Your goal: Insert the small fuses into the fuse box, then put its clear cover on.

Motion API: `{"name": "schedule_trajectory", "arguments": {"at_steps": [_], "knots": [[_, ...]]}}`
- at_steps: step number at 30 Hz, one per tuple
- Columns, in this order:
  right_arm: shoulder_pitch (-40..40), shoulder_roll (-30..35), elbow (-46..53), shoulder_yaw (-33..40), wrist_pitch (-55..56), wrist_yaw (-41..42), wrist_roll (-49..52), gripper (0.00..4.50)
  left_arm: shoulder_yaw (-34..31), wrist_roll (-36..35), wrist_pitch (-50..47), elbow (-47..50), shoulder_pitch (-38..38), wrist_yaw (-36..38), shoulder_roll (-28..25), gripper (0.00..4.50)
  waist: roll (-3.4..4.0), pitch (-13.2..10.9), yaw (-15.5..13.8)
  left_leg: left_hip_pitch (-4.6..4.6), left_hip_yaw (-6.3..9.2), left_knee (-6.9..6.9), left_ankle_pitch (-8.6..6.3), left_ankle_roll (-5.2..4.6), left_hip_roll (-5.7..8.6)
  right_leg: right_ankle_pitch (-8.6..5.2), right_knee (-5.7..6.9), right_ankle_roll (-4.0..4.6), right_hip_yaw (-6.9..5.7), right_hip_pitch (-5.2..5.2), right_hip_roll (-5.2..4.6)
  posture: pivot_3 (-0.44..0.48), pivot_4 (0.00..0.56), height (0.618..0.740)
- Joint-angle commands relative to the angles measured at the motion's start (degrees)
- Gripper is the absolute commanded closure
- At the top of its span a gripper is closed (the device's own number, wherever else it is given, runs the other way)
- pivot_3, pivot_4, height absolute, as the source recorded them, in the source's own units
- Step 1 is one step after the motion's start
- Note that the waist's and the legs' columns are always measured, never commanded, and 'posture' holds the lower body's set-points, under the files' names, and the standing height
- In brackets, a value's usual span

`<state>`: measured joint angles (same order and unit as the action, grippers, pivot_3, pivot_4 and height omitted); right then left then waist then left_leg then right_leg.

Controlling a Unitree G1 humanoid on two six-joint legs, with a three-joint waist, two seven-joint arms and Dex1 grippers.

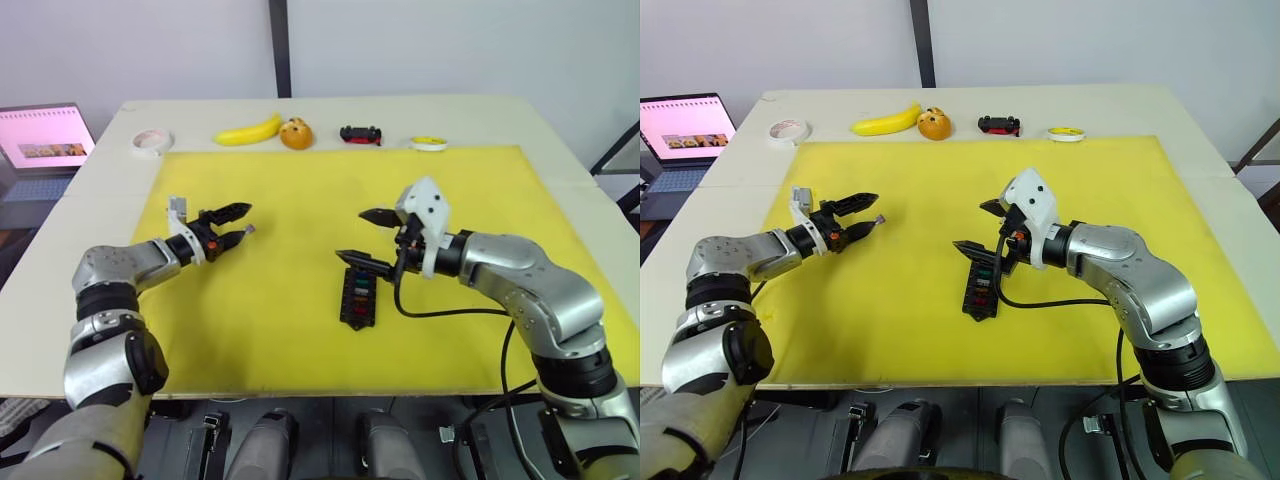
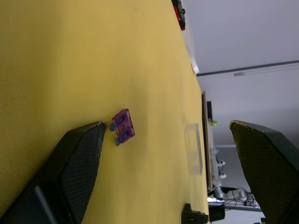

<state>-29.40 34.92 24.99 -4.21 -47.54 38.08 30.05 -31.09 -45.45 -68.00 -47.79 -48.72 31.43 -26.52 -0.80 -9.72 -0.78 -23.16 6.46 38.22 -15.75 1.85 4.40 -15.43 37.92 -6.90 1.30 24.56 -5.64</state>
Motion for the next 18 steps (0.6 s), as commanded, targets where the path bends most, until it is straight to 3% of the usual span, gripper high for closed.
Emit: {"name": "schedule_trajectory", "arguments": {"at_steps": [1, 18], "knots": [[-0.9, 0.3, 2.3, 0.4, 0.4, 0.0, -0.1, 0.06, 1.9, 1.8, 0.6, -1.1, -0.6, 0.2, 1.5, 0.0, 0.0, 0.0, 0.0, 0.0, 0.0, 0.0, 0.0, 0.0, 0.0, 0.0, 0.0, 0.0, 0.0, 0.0, 0.0, 0.0, 0.15, 0.74], [-0.8, 0.3, 2.2, 0.8, 0.5, -0.4, -0.7, 0.06, 1.8, 3.5, 1.1, -1.0, -0.9, -0.5, 3.2, 0.0, 0.0, 0.0, -0.1, 0.0, 0.04, 0.0, 0.0, 0.0, 0.03, 0.0, 0.0, 0.0, -0.02, -0.04, -0.02, 0.0, 0.15, 0.74]]}}
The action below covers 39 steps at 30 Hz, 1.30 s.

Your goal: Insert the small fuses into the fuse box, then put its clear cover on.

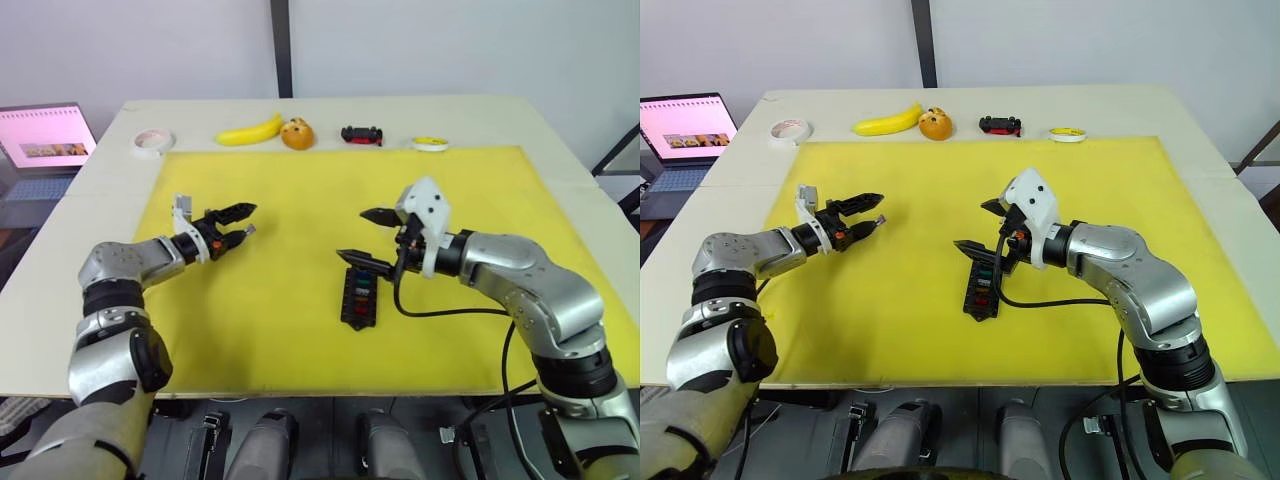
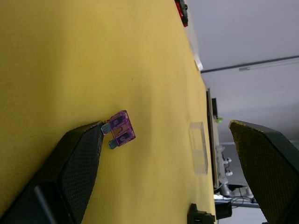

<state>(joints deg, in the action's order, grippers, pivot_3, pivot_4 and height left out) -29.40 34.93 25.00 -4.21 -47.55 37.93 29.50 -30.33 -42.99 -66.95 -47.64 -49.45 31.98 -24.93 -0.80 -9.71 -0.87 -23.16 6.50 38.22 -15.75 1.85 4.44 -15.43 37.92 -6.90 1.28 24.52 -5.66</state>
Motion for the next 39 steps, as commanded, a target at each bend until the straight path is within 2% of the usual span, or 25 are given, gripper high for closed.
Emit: {"name": "schedule_trajectory", "arguments": {"at_steps": [1, 17, 18, 19, 21, 32, 35, 38, 39], "knots": [[-0.7, 0.3, 2.1, 0.8, 0.5, -0.3, -0.2, 0.06, 1.0, 1.0, 0.0, -1.1, -0.1, -1.0, 1.7, 0.0, 0.0, 0.0, 0.0, 0.0, 0.01, 0.0, 0.0, 0.0, 0.0, 0.0, 0.0, 0.0, 0.0, 0.0, 0.0, 0.0, 0.15, 0.74], [-0.4, 0.6, 1.8, 0.8, 0.9, -0.2, -0.7, 0.06, 0.4, 1.1, -0.2, 0.1, 0.7, -2.1, 2.2, 0.0, 0.0, 0.0, 0.0, 0.0, 0.02, 0.0, 0.0, 0.0, 0.01, 0.0, 0.0, 0.0, -0.01, -0.01, -0.01, 0.0, 0.15, 0.74], [-0.5, 0.5, 1.8, 0.8, 0.9, -0.2, -0.8, 0.0, 0.3, 1.1, -0.1, 0.0, 0.8, -2.1, 2.2, 0.53, 0.0, 0.0, 0.0, 0.0, 0.02, 0.0, 0.0, 0.0, 0.01, 0.0, 0.0, 0.0, -0.01, -0.01, -0.01, 0.0, 0.15, 0.74], [-0.5, 0.5, 1.8, 0.8, 0.9, -0.2, -0.8, 0.0, 0.3, 1.2, 0.1, -0.1, 0.8, -2.2, 2.2, 0.78, 0.0, 0.0, 0.0, 0.0, 0.02, 0.0, 0.0, 0.0, 0.01, 0.0, 0.0, 0.0, -0.01, -0.01, -0.01, 0.0, 0.15, 0.74], [-0.5, 0.5, 1.8, 0.9, 0.8, -0.1, -0.9, 0.0, 0.7, 1.5, 0.0, -0.2, 0.9, -2.1, 2.2, 1.72, -0.01, 0.0, 0.1, 0.0, 0.02, 0.0, 0.0, 0.0, 0.02, 0.0, 0.0, 0.0, -0.01, 0.0, -0.01, 0.0, 0.15, 0.74], [-0.5, 1.0, 1.9, 1.3, 0.7, 0.3, -1.1, 0.0, 0.9, 1.9, 0.7, -1.3, 0.6, -1.7, 2.3, 1.72, 0.0, 0.0, 0.1, 0.0, 0.01, 0.0, 0.0, 0.0, 0.01, 0.0, -0.01, 0.0, -0.01, 0.01, -0.01, 0.0, 0.15, 0.74], [-0.5, 1.2, 2.0, 1.3, 0.6, 0.4, -1.1, 0.0, 1.1, 2.0, 0.7, -0.9, 0.8, -1.4, 2.3, 2.57, -0.01, 0.0, 0.1, 0.0, 0.02, 0.0, 0.0, 0.0, 0.01, 0.0, -0.01, 0.0, -0.01, 0.01, -0.01, 0.0, 0.15, 0.74], [-0.4, 1.2, 1.9, 1.3, 0.7, 0.4, -1.1, 0.0, 1.1, 2.3, 1.0, -1.1, 1.0, -1.4, 2.3, 4.13, -0.01, 0.0, 0.2, 0.0, 0.01, 0.0, -0.01, -0.01, 0.01, 0.0, -0.02, 0.0, 0.0, 0.01, -0.01, 0.0, 0.15, 0.74], [-0.4, 1.2, 2.0, 1.3, 0.7, 0.4, -1.1, 0.0, 1.1, 2.3, 1.0, -1.1, 1.1, -1.4, 2.3, 4.45, 0.0, 0.0, 0.2, 0.0, 0.01, -0.01, 0.0, -0.01, 0.01, 0.0, -0.02, 0.0, 0.0, 0.02, -0.01, 0.0, 0.15, 0.74]]}}
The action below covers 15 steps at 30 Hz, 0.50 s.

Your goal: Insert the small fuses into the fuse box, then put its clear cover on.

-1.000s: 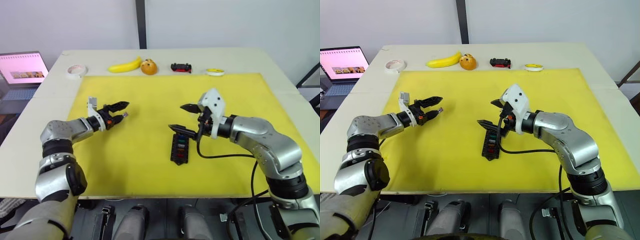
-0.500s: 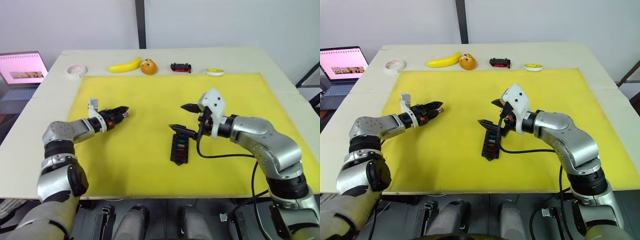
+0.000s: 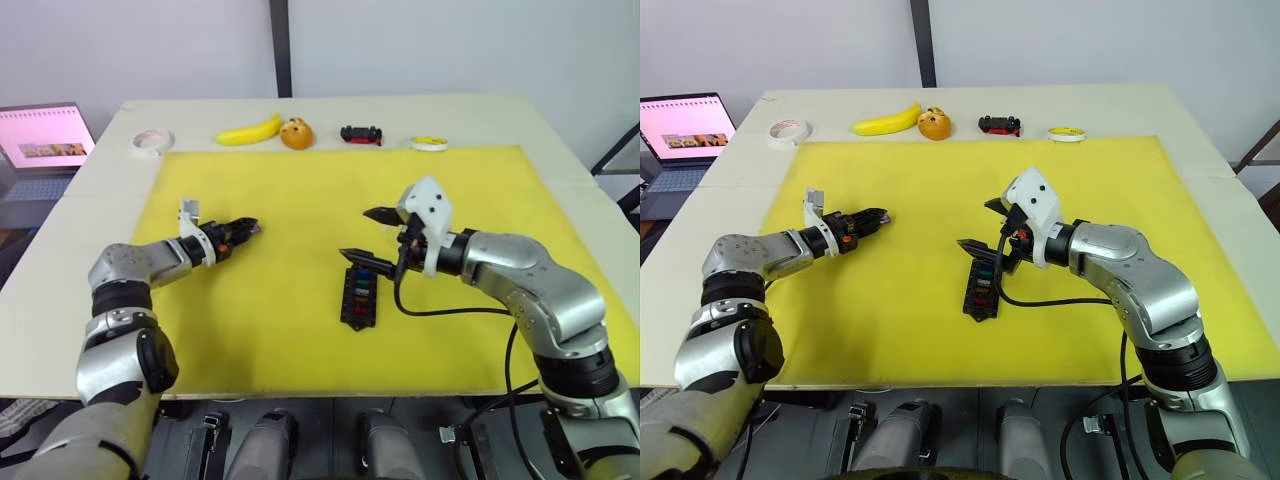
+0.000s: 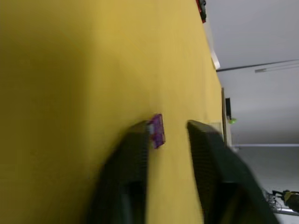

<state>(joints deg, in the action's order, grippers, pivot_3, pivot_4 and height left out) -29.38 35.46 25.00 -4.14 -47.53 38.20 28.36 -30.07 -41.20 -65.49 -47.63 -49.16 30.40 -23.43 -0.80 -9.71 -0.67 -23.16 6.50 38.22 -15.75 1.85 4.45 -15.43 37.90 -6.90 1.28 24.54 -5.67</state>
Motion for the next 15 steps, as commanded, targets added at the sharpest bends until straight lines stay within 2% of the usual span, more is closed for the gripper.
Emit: {"name": "schedule_trajectory", "arguments": {"at_steps": [1, 15], "knots": [[-0.5, 0.7, 2.0, 1.3, 0.7, 0.2, 0.1, 0.0, 0.8, 0.6, -0.5, -1.0, 0.8, 0.2, 0.8, 4.45, 0.02, 0.0, 0.1, 0.01, -0.01, -0.01, 0.0, 0.0, -0.01, 0.0, 0.0, 0.0, 0.0, 0.0, 0.0, 0.0, 0.15, 0.74], [0.0, 0.9, 2.5, 2.0, -0.2, -0.1, 1.0, 0.0, -0.5, -0.5, -2.3, 1.7, 1.5, 0.4, -0.3, 4.45, 0.01, 0.0, 0.2, 0.02, -0.02, -0.02, 0.0, 0.0, -0.03, 0.0, 0.0, 0.0, 0.01, 0.02, 0.02, 0.0, 0.15, 0.74]]}}
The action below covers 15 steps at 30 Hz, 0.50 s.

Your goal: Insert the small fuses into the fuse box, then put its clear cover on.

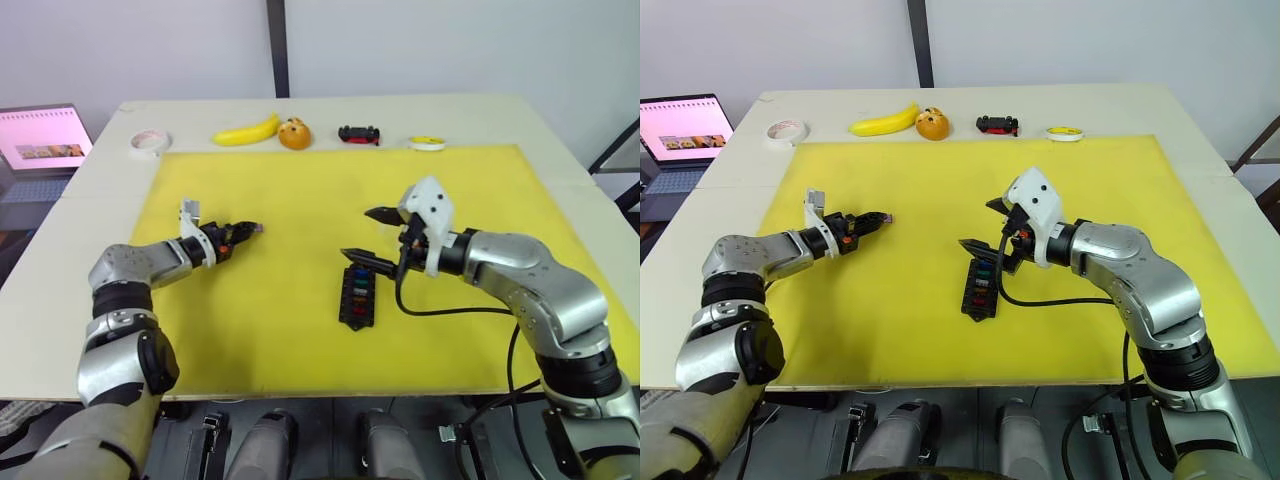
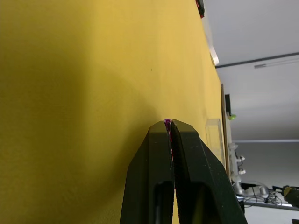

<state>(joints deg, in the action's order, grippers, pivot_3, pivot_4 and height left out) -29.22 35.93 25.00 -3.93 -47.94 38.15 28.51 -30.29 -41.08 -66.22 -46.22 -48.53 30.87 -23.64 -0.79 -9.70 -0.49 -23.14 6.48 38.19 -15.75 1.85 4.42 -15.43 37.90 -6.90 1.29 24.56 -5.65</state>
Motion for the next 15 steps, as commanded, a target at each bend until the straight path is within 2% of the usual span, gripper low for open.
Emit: {"name": "schedule_trajectory", "arguments": {"at_steps": [1, 15], "knots": [[-0.1, 0.4, 2.5, 1.9, 0.1, 0.0, 0.9, 0.0, -0.3, -0.7, -1.7, 0.6, 0.9, 0.0, -0.1, 4.45, 0.0, 0.0, 0.0, 0.0, -0.01, 0.0, 0.0, 0.0, 0.0, 0.0, 0.0, 0.0, 0.0, 0.0, 0.0, 0.0, 0.15, 0.74], [0.2, -0.2, 2.7, 3.6, -1.6, -0.9, 3.7, 0.0, -3.6, -5.0, -6.6, 8.1, 2.5, -1.0, 0.0, 4.45, -0.03, 0.0, 0.3, -0.03, 0.0, -0.03, 0.0, 0.0, -0.01, 0.0, -0.01, 0.0, 0.01, 0.06, 0.0, 0.0, 0.15, 0.74]]}}
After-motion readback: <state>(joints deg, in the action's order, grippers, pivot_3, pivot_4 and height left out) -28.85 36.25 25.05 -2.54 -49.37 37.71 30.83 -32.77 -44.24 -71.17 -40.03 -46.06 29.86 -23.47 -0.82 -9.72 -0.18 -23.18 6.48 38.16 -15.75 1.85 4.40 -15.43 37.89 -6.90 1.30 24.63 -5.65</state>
